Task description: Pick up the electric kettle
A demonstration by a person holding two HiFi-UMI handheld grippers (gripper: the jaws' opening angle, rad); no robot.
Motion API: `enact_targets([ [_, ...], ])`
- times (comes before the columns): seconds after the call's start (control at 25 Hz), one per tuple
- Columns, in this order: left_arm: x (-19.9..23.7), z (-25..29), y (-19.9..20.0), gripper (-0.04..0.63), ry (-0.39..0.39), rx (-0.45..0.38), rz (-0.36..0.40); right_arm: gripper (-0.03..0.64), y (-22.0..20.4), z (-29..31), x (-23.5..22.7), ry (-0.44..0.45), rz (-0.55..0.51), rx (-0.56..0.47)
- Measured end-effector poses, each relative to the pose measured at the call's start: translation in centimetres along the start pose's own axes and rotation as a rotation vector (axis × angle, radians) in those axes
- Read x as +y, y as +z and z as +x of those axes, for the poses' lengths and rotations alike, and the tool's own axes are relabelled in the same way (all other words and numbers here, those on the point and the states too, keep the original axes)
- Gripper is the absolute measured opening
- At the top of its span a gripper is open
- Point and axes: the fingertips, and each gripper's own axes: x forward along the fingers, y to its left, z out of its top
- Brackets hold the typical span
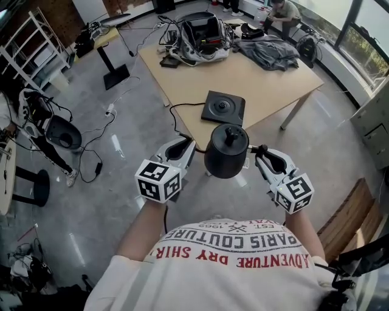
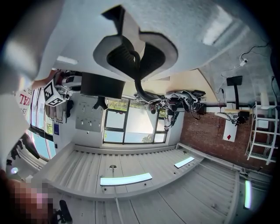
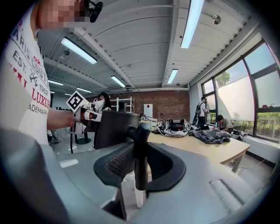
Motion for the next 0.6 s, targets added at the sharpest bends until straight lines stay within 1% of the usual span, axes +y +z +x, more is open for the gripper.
enact_targets([
  [0.32,-0.8,-0.1,0.7,0.034,0.000,-0.010,-0.001,0.095,0.3,-0.6,-0.4,-0.001,0.013,-0.021],
  [0.6,-0.8,-0.3,1.7,0.034,-0.008,-0.022,0.012,0.095,1.1,-0.7,-0.3,-0.010,0.016,-0.036],
])
